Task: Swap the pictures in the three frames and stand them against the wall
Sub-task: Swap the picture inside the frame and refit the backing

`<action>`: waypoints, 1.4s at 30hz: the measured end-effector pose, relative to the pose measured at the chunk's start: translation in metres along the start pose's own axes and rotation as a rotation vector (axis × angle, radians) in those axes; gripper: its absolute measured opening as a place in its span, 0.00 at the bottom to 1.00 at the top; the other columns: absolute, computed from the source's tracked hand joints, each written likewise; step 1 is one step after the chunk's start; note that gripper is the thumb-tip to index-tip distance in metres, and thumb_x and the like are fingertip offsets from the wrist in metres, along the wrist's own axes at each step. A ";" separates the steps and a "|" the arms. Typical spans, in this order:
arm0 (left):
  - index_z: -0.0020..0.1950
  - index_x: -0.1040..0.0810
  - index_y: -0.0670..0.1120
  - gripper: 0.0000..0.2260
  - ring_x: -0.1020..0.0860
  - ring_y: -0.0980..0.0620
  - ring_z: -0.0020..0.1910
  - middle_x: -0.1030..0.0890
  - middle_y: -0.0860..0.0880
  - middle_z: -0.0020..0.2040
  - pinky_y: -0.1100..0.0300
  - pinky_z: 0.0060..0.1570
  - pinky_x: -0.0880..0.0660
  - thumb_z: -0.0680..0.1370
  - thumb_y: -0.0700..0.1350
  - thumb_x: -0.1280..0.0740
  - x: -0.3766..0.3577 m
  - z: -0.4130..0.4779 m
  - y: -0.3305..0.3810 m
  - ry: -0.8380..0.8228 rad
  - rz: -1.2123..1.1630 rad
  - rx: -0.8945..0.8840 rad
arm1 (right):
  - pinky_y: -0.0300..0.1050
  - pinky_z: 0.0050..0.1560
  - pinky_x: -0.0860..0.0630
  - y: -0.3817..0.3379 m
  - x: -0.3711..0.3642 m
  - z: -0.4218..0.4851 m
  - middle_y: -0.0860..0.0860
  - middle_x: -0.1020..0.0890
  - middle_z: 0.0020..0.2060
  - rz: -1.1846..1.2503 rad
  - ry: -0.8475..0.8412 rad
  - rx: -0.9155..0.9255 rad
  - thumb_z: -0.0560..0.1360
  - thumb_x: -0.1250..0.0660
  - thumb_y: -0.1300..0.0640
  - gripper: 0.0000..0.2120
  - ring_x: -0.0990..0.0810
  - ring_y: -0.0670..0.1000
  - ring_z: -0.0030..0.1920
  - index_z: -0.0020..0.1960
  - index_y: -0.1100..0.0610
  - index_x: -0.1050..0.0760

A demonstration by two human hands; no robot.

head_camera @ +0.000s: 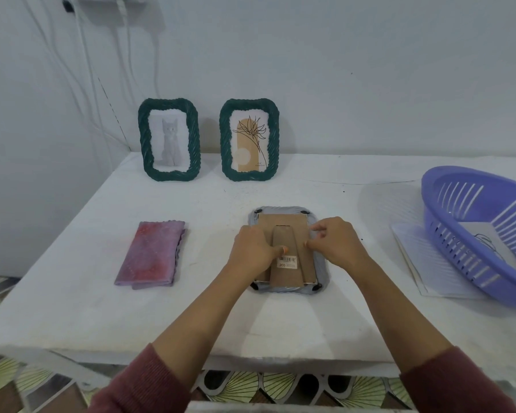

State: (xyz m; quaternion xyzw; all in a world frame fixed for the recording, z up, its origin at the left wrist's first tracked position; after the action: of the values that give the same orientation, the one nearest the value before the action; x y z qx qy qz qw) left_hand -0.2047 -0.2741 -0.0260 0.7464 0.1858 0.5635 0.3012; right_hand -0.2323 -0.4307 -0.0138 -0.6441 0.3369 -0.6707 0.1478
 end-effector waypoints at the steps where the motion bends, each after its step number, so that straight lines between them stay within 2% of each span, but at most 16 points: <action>1: 0.36 0.32 0.50 0.13 0.31 0.53 0.42 0.31 0.53 0.36 0.64 0.36 0.36 0.72 0.50 0.29 0.003 -0.001 -0.001 -0.009 -0.008 0.011 | 0.48 0.51 0.26 0.003 0.002 0.000 0.58 0.20 0.46 0.016 -0.004 -0.003 0.69 0.30 0.61 0.16 0.21 0.55 0.49 0.56 0.65 0.23; 4: 0.33 0.39 0.53 0.19 0.33 0.57 0.34 0.34 0.55 0.33 0.68 0.33 0.38 0.71 0.46 0.28 0.010 -0.001 -0.005 -0.044 -0.054 0.033 | 0.40 0.41 0.30 0.015 0.006 0.002 0.51 0.24 0.40 0.027 -0.065 -0.014 0.67 0.26 0.57 0.19 0.25 0.49 0.43 0.56 0.61 0.22; 5: 0.35 0.35 0.53 0.16 0.29 0.55 0.36 0.31 0.54 0.35 0.67 0.34 0.35 0.70 0.44 0.27 0.011 0.001 -0.008 -0.064 -0.060 0.054 | 0.38 0.37 0.32 0.017 0.005 0.002 0.50 0.25 0.38 0.029 -0.095 -0.022 0.67 0.26 0.57 0.19 0.26 0.48 0.41 0.56 0.61 0.22; 6: 0.41 0.28 0.51 0.10 0.25 0.51 0.44 0.26 0.50 0.41 0.63 0.40 0.31 0.70 0.42 0.27 0.012 0.000 -0.007 -0.083 -0.052 0.056 | 0.36 0.35 0.34 0.019 0.004 0.001 0.48 0.26 0.34 0.042 -0.123 -0.026 0.67 0.25 0.57 0.18 0.27 0.47 0.37 0.55 0.61 0.22; 7: 0.54 0.25 0.46 0.15 0.25 0.48 0.54 0.23 0.46 0.52 0.60 0.49 0.28 0.70 0.41 0.27 0.013 0.000 -0.006 -0.106 -0.037 0.063 | 0.36 0.33 0.35 0.020 0.002 0.001 0.48 0.27 0.32 0.063 -0.143 -0.028 0.66 0.25 0.57 0.17 0.28 0.46 0.34 0.53 0.61 0.21; 8: 0.65 0.29 0.43 0.25 0.27 0.46 0.63 0.25 0.43 0.62 0.58 0.58 0.30 0.70 0.40 0.27 0.014 -0.003 -0.003 -0.122 -0.012 0.061 | 0.36 0.33 0.36 0.020 0.001 0.000 0.48 0.28 0.30 0.086 -0.155 -0.026 0.66 0.25 0.58 0.17 0.29 0.45 0.32 0.53 0.61 0.21; 9: 0.70 0.34 0.41 0.30 0.30 0.45 0.67 0.29 0.42 0.68 0.58 0.62 0.32 0.70 0.40 0.27 0.014 -0.003 -0.003 -0.129 -0.007 0.059 | 0.36 0.32 0.36 0.021 0.000 -0.001 0.48 0.29 0.30 0.102 -0.162 -0.025 0.65 0.24 0.59 0.17 0.31 0.44 0.31 0.52 0.62 0.21; 11: 0.72 0.36 0.42 0.33 0.31 0.46 0.68 0.31 0.42 0.70 0.58 0.64 0.34 0.70 0.39 0.27 0.013 -0.004 -0.002 -0.133 0.003 0.046 | 0.36 0.31 0.37 0.021 -0.003 -0.002 0.48 0.30 0.29 0.116 -0.161 -0.018 0.65 0.24 0.60 0.16 0.32 0.45 0.30 0.51 0.62 0.21; 19: 0.71 0.35 0.42 0.32 0.31 0.46 0.67 0.30 0.42 0.69 0.57 0.65 0.33 0.70 0.40 0.27 0.013 -0.009 -0.002 -0.106 0.026 0.024 | 0.36 0.33 0.37 0.024 -0.006 -0.002 0.48 0.30 0.30 0.169 -0.137 -0.002 0.65 0.24 0.60 0.16 0.32 0.45 0.31 0.52 0.62 0.21; 23: 0.70 0.34 0.42 0.30 0.29 0.47 0.66 0.28 0.43 0.68 0.63 0.56 0.33 0.71 0.40 0.27 0.016 -0.010 -0.004 -0.104 0.024 0.013 | 0.37 0.35 0.36 0.024 -0.003 -0.006 0.49 0.29 0.35 0.192 -0.164 0.018 0.65 0.24 0.60 0.19 0.32 0.45 0.34 0.55 0.61 0.22; 25: 0.70 0.33 0.43 0.28 0.28 0.46 0.65 0.28 0.43 0.67 0.62 0.56 0.32 0.71 0.38 0.28 0.020 -0.012 -0.006 -0.089 0.064 -0.002 | 0.36 0.36 0.35 0.022 -0.002 -0.011 0.48 0.30 0.37 0.174 -0.215 0.036 0.64 0.23 0.60 0.23 0.32 0.44 0.33 0.58 0.58 0.24; 28: 0.68 0.30 0.42 0.27 0.25 0.46 0.60 0.24 0.43 0.61 0.60 0.52 0.29 0.69 0.35 0.29 0.021 -0.017 -0.009 -0.102 0.095 -0.006 | 0.35 0.35 0.34 0.019 -0.003 -0.018 0.47 0.30 0.40 0.112 -0.270 0.081 0.63 0.22 0.61 0.28 0.32 0.43 0.33 0.61 0.56 0.27; 33: 0.67 0.29 0.42 0.26 0.24 0.48 0.52 0.21 0.43 0.56 0.63 0.48 0.29 0.69 0.33 0.30 0.018 -0.021 -0.008 -0.090 0.143 -0.019 | 0.33 0.36 0.35 0.019 -0.002 -0.023 0.50 0.29 0.48 0.075 -0.231 0.120 0.63 0.23 0.60 0.28 0.31 0.42 0.37 0.60 0.56 0.26; 36: 0.65 0.27 0.40 0.24 0.26 0.51 0.45 0.22 0.45 0.48 0.64 0.44 0.29 0.69 0.33 0.29 0.020 -0.024 -0.009 -0.082 0.135 -0.046 | 0.41 0.47 0.28 0.019 -0.001 -0.026 0.50 0.30 0.50 0.003 -0.194 0.133 0.63 0.22 0.57 0.26 0.27 0.49 0.47 0.59 0.55 0.25; 39: 0.60 0.24 0.39 0.19 0.23 0.49 0.48 0.21 0.44 0.50 0.63 0.44 0.27 0.69 0.33 0.30 0.022 -0.028 -0.011 -0.069 0.121 -0.091 | 0.51 0.60 0.28 0.017 0.001 -0.031 0.50 0.29 0.51 -0.043 -0.137 0.181 0.63 0.23 0.55 0.21 0.26 0.53 0.56 0.54 0.55 0.23; 42: 0.50 0.18 0.41 0.10 0.24 0.51 0.45 0.20 0.47 0.45 0.57 0.47 0.25 0.70 0.34 0.30 0.023 -0.034 -0.013 -0.096 0.101 -0.143 | 0.45 0.57 0.32 0.015 0.004 -0.040 0.47 0.30 0.51 -0.120 -0.098 0.249 0.64 0.24 0.53 0.16 0.28 0.49 0.57 0.51 0.53 0.20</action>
State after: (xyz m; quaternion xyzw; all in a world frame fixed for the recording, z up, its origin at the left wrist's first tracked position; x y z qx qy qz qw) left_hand -0.2293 -0.2423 -0.0116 0.7575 0.0925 0.5536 0.3335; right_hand -0.2745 -0.4335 -0.0182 -0.6715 0.2044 -0.6828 0.2026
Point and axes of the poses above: each hand's wrist, its own z-axis towards the middle knuckle, its own x-axis out of the back of the hand, y = z × x, the point moved 5 cm from there along z, towards the middle knuckle
